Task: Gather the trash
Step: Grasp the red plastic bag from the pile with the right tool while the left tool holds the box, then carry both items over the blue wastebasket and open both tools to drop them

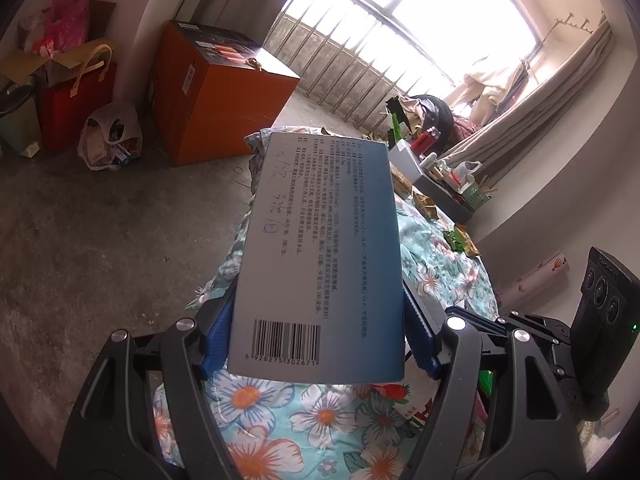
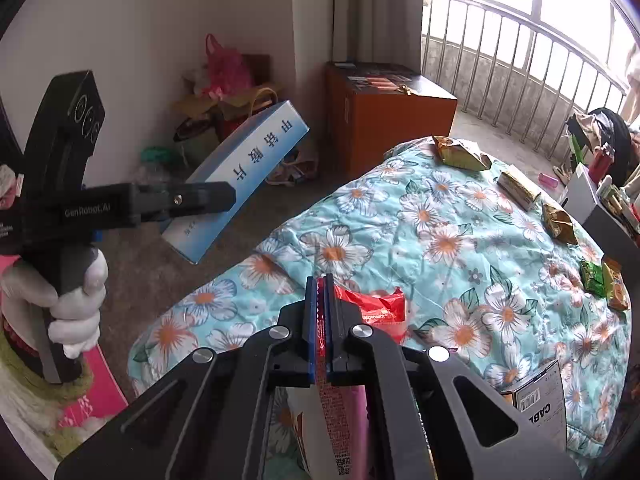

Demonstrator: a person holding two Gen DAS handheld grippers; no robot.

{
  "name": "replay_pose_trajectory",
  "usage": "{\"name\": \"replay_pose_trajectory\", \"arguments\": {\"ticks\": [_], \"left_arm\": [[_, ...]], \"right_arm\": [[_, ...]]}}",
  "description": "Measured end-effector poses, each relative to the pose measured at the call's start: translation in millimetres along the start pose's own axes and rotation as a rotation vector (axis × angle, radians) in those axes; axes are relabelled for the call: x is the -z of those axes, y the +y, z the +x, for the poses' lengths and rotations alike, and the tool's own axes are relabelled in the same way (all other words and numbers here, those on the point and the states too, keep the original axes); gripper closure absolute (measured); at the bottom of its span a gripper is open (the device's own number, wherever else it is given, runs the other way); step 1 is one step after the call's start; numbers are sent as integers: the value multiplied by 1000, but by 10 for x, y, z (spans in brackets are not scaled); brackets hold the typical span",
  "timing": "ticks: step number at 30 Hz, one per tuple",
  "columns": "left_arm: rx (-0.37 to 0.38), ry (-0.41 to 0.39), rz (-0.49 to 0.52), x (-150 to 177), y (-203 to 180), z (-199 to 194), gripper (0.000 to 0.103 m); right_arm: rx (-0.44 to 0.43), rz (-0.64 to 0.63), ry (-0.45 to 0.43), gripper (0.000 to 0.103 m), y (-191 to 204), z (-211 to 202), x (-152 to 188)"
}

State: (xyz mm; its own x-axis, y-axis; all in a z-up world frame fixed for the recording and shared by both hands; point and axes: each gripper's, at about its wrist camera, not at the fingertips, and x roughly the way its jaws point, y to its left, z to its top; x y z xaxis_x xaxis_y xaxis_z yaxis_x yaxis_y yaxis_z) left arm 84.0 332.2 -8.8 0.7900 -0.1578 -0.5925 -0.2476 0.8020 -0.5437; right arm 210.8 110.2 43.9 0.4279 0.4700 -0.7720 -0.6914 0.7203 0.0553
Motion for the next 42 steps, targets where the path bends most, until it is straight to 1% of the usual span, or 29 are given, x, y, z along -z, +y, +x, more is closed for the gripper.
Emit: {"name": "replay_pose_trajectory", "arguments": {"ticks": [8,10,12,13,14,16,18,21,23,24,25,26,28,31,36,39,40,42], "left_arm": [[-4,-15,12,9,-70,-65,35],[-7,-16,15,9,-78,-70,35],[-10,-16,12,7,-70,-69,35],[-12,-16,10,0,-69,-70,35],[-14,-16,8,1,-64,-71,35],[-21,-17,3,0,-54,-75,35],[-27,-14,-3,-2,-39,-74,35],[-34,-12,-5,5,-34,-80,35],[-36,-10,-7,13,-56,-78,35],[-36,-10,-7,15,-69,-77,35],[-36,-10,-8,18,-68,-81,35],[-37,-9,-8,19,-68,-80,35],[-39,-8,-10,22,-67,-81,35],[-40,-9,-12,16,-59,-80,35],[-29,-30,1,6,-121,-152,35],[-18,-50,31,11,-253,-237,35],[-14,-55,43,13,-305,-266,35],[-2,-63,68,26,-436,-314,35]], "right_arm": [[-75,191,-126,101,-406,-263,-115],[-104,197,-121,101,-448,-302,-117],[-140,180,-87,99,-426,-274,-105],[-141,159,-61,92,-390,-233,-96],[-128,125,-31,75,-332,-179,-84],[-101,61,10,58,-198,-74,-45],[-75,-10,45,58,-65,46,-27],[18,-119,90,58,111,231,-20],[60,-157,130,60,162,364,-17],[74,-161,141,67,159,409,-14],[82,-152,143,86,144,427,-19],[74,-133,143,90,111,431,-28],[50,-86,110,96,37,365,-56],[34,-12,27,97,-91,198,-105],[-34,174,-164,97,-432,-274,-160],[-91,284,-296,97,-655,-657,-97],[-101,308,-342,97,-713,-794,-60],[-89,344,-410,97,-825,-1048,23]]}}
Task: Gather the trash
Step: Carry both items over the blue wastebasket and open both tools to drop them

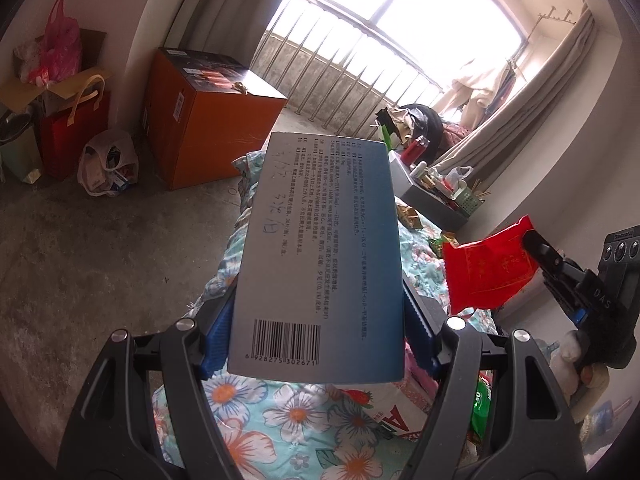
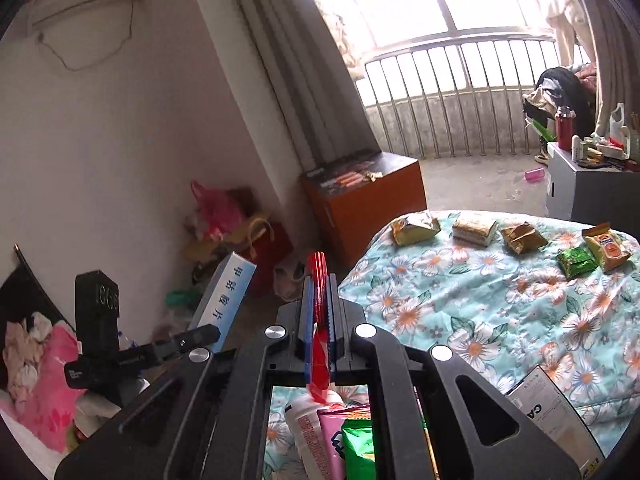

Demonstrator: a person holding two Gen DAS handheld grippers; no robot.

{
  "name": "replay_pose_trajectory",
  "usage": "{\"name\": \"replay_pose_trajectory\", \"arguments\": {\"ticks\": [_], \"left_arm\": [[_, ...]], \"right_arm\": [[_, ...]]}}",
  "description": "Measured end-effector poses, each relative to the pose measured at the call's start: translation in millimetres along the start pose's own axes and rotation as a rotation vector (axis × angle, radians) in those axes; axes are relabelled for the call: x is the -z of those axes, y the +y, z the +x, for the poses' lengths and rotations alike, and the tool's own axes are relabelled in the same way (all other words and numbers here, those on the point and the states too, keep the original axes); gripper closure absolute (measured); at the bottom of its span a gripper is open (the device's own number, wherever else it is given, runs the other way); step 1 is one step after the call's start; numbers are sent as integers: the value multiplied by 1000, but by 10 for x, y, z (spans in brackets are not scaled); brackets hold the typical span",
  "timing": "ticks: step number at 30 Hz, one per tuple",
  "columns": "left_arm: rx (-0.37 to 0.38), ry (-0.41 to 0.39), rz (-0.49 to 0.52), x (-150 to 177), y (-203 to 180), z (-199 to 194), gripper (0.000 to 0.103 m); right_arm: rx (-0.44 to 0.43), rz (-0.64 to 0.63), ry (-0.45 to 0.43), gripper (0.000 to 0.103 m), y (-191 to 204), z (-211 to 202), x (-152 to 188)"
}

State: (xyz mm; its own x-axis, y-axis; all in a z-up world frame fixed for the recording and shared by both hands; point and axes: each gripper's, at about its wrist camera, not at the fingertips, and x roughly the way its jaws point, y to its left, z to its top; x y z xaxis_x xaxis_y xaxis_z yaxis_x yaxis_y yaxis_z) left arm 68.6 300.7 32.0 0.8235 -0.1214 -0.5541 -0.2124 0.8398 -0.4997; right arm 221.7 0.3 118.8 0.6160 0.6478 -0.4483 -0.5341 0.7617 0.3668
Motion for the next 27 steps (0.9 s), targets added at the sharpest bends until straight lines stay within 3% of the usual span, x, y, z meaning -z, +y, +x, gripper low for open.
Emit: {"name": "replay_pose_trajectory", "arguments": {"ticks": [7,15,22,27], "left_arm": [[85,20,110,79,-667,-36,35],[233,120,284,369,-1753,230,35],[389,313,493,712,-2999,705,35],[450,469,680,1058,-3927,1092,35]], "right_arm": [[72,103,-188,97,-427,-988,23],[276,229,-342,97,-1023,-2182,469],[520,355,-486,97,-1577,-3308,1012],[723,458,-570,97,-1962,-4005,1448]]}}
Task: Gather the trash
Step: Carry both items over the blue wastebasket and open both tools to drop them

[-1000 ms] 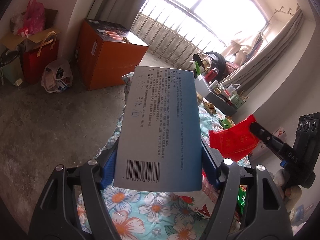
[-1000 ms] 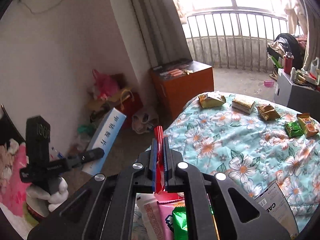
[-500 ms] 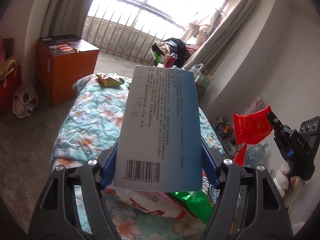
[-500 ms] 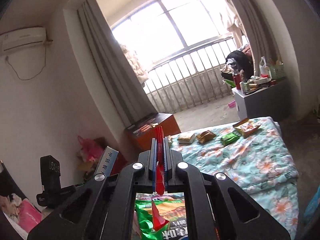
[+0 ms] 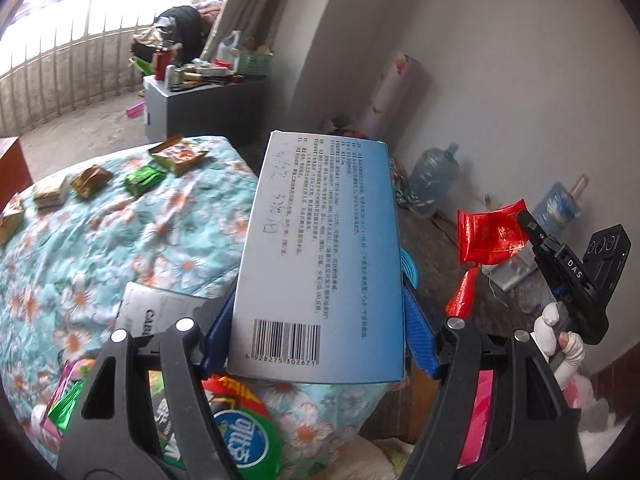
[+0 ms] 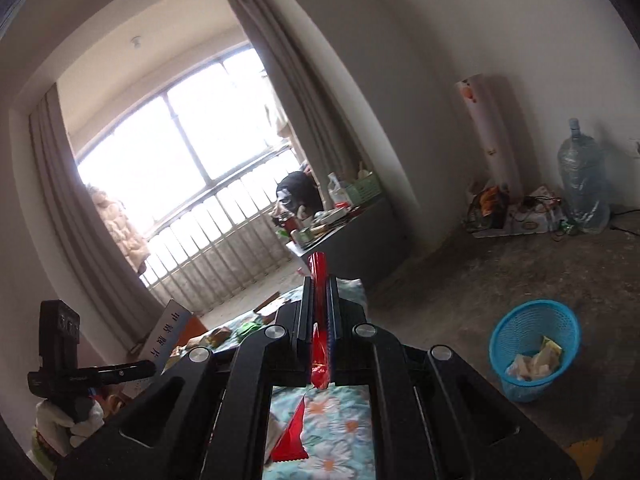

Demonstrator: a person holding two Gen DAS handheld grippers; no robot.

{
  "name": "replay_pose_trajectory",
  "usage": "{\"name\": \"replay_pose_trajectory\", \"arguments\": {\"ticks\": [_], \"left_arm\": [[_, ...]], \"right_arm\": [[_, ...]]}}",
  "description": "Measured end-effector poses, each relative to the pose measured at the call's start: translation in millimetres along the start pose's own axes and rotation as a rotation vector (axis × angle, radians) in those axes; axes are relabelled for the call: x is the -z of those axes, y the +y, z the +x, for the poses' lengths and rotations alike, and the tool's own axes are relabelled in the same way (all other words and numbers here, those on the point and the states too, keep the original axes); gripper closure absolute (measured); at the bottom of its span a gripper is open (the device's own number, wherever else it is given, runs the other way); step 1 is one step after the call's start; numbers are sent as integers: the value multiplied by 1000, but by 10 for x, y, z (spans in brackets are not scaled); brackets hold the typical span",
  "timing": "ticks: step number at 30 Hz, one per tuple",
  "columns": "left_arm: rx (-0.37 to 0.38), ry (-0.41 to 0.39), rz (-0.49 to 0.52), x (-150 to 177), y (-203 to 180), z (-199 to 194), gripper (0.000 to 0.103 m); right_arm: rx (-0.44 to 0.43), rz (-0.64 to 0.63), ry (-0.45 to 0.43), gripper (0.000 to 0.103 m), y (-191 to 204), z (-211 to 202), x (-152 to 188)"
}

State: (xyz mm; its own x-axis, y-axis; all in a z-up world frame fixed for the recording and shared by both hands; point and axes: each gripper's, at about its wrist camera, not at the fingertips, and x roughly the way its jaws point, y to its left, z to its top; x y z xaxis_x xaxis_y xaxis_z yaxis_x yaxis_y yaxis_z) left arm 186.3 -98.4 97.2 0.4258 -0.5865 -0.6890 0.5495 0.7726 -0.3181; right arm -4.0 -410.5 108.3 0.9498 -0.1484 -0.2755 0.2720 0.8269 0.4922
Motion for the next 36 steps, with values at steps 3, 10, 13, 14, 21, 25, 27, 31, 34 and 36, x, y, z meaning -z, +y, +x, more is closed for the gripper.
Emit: {"name": "replay_pose_trajectory", "arguments": {"ticks": [3,10,13,14,21,25,27,31,34,36], "left_arm": [[37,111,70,-246,-353,522,35],[102,358,147,-629,-1048,2047,35],[140,449,138,-665,-1248,2716,35],[146,474,139,-665,-1310,2944,35],[136,579,182,-484,-1718,4187,35],[113,549,148,-500,-1842,4707,34],[101,532,105,-507,-1852,4936,20],[115,510,19,-482,-1767,5122,20],[132,527,-5,-429,-1709,5046,20],[130,512,26,-457,-1689,4894,20]], "right_arm": [[108,57,-26,97,-480,-65,7],[299,177,-26,97,-1420,146,82],[348,243,-2,97,-1815,308,130],[364,264,10,97,-1958,394,153],[408,347,73,97,-2754,899,284],[449,361,80,93,-3112,1216,300],[474,368,71,84,-3298,1361,371],[534,436,162,51,-3658,1615,638],[533,477,153,51,-3663,1514,779],[510,489,138,51,-3593,1406,841]]}}
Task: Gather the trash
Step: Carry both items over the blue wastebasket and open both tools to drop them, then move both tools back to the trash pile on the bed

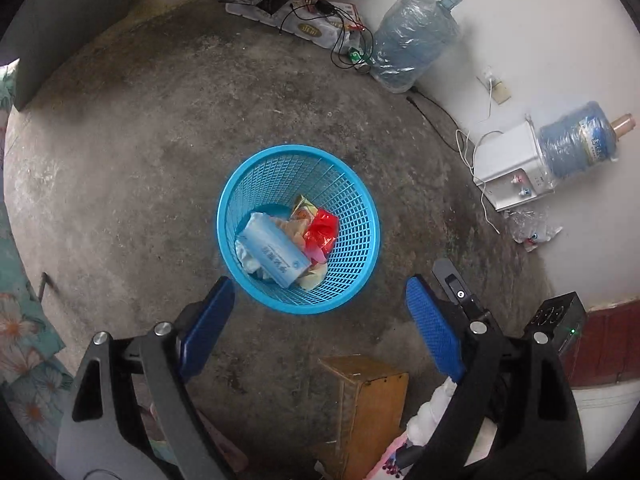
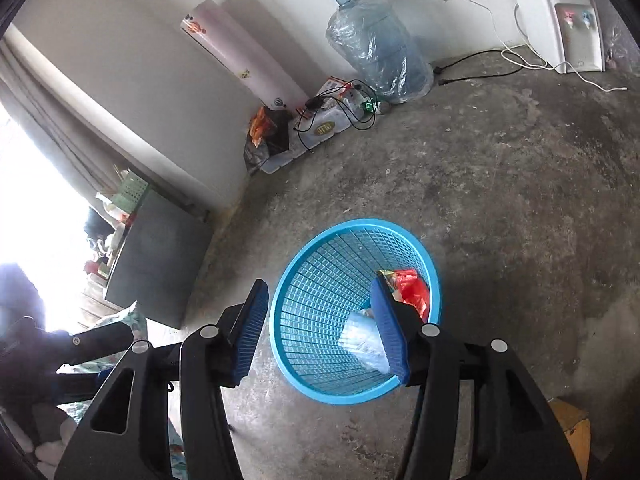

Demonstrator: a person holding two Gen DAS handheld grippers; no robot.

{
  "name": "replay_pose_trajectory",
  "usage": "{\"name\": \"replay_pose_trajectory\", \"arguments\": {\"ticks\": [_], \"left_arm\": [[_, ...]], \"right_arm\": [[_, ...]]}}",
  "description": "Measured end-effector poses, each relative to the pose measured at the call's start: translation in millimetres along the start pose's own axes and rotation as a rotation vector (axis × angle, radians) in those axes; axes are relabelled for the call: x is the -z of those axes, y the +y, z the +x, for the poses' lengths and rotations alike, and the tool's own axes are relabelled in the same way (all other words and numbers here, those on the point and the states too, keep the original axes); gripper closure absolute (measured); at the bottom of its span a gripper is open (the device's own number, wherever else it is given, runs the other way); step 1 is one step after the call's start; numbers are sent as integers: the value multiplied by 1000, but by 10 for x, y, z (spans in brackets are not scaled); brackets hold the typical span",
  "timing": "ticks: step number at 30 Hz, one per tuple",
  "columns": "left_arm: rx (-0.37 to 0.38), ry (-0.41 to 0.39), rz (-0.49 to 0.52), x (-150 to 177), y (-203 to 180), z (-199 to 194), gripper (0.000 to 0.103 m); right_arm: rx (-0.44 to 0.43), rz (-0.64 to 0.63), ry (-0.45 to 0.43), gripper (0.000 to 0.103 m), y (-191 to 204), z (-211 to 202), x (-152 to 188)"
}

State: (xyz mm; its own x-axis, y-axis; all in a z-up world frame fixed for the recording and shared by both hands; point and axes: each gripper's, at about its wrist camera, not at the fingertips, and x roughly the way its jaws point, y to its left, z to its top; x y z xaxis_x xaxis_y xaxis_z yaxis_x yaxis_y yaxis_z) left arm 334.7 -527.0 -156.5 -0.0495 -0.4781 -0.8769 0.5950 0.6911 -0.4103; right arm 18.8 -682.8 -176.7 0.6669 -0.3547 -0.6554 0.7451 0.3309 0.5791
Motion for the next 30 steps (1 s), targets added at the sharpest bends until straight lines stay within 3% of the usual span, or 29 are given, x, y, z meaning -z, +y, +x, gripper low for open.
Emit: {"name": "replay_pose_trajectory", "arguments": {"ticks": [4,6,9,13,16,19,22,26,30], "left_arm": [[49,-41,12,105,101,-539,20],[94,-69,18,224,186,-973,20],[130,-146,41,503,338,-1766,20],[121,-339,-14,1130,751,-3088,20],[73,-560,-108,1836,1145,-4095,20],[-35,-758,-183,2708,1471,-4847,20],[-131,-875,-284,3545,1714,-5219,20],[-121,-889,-437,4424,2044,-5245,19],[-132,-885,-513,4982,2209,-5097,20]], "right_arm": [[-40,-24,-27,50,96,-304,66],[-70,-84,-34,45,269,-504,85],[-107,-238,-81,29,680,-886,153],[-187,-345,-209,8,1250,-1417,302],[-267,-467,-255,7,1670,-1717,534],[-364,-587,-208,7,2068,-1920,790],[-499,-679,-130,7,2409,-2121,1101],[-624,-732,-3,7,2777,-2301,1571],[-720,-805,117,7,3034,-2534,2148]]}}
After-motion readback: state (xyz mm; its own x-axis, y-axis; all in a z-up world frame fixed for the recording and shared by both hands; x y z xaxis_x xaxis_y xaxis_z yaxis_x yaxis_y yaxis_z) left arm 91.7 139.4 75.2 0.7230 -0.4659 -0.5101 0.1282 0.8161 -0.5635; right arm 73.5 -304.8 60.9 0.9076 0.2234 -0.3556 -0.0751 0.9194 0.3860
